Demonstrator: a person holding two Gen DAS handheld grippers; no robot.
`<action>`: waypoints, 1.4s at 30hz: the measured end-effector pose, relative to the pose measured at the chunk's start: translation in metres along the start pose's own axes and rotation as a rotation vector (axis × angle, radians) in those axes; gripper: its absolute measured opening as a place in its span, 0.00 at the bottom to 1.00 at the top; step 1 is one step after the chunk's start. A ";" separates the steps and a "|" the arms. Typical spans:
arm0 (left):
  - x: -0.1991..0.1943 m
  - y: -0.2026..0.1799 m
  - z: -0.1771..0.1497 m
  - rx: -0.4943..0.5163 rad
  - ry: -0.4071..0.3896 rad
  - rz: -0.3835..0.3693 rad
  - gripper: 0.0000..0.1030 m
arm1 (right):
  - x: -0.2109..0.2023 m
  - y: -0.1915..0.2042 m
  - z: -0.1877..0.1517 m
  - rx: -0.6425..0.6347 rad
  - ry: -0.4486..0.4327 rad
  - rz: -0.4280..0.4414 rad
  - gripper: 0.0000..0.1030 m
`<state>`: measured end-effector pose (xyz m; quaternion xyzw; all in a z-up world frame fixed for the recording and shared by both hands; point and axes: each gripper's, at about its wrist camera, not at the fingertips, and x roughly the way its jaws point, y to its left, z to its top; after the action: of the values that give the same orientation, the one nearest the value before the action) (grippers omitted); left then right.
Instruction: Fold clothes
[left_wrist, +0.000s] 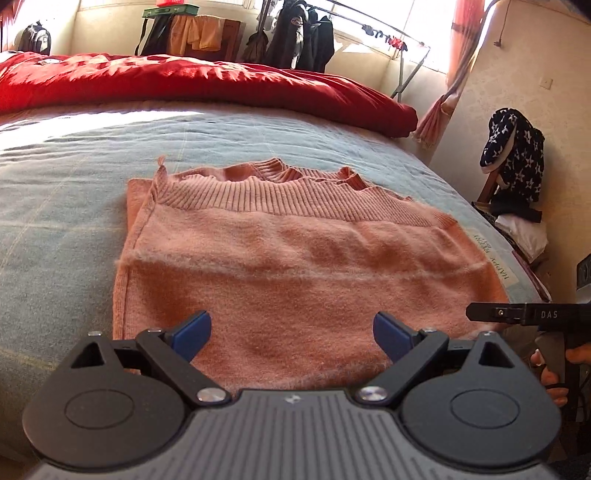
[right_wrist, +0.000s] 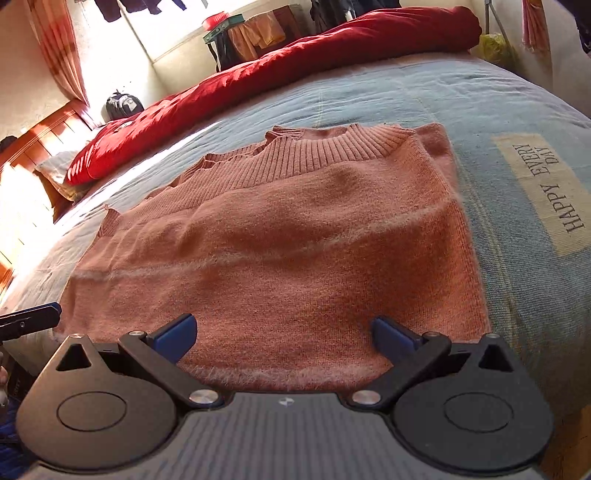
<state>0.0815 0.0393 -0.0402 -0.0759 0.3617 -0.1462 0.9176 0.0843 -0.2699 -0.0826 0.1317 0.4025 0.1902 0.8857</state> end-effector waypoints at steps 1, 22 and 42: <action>0.006 -0.003 0.000 0.012 0.006 -0.003 0.92 | 0.000 0.000 -0.001 0.000 -0.005 0.001 1.00; 0.023 0.017 -0.019 -0.101 0.043 -0.094 0.99 | -0.003 0.009 0.004 -0.012 -0.029 -0.026 1.00; 0.027 0.018 -0.015 -0.089 0.065 -0.092 0.99 | 0.031 -0.023 0.056 0.038 -0.122 0.094 1.00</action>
<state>0.0941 0.0473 -0.0729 -0.1283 0.3935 -0.1745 0.8935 0.1515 -0.2811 -0.0763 0.1785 0.3448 0.2153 0.8960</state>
